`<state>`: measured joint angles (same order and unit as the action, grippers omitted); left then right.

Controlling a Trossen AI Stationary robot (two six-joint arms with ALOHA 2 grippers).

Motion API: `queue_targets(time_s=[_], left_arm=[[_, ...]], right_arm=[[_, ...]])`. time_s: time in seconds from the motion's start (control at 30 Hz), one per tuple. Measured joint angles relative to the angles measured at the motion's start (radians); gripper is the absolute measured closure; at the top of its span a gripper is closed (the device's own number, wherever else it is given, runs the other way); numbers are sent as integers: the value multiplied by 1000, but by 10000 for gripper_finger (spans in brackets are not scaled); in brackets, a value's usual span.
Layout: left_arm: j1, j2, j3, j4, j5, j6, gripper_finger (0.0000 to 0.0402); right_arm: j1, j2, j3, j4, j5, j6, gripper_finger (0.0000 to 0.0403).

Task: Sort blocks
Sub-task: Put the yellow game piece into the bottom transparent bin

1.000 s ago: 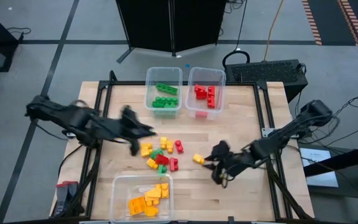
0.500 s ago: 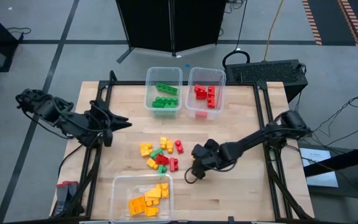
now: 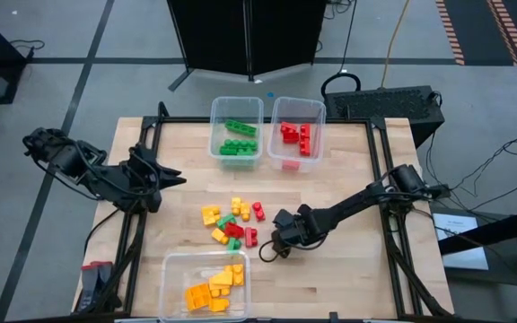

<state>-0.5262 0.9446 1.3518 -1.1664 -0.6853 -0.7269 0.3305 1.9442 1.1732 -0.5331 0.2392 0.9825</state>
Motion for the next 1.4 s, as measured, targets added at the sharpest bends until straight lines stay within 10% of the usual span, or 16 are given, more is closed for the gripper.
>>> queue_targets(time_s=[0.5,0.7,0.93,1.23,1.4], left_arm=[[0,-53,0,-190,-44,-78,401],[0,-106,0,-223,-90,-78,401],[0,-146,0,-238,-101,-78,401],[0,-153,0,-238,-94,-80,401],[0,-153,0,-238,-83,-81,401]], right_arm=[[8,9,501,-302,74,-232,290],[18,12,755,-106,143,-461,290],[18,91,798,166,-24,-637,290],[18,244,798,200,-480,-470,286],[18,257,798,202,-504,-377,166]])
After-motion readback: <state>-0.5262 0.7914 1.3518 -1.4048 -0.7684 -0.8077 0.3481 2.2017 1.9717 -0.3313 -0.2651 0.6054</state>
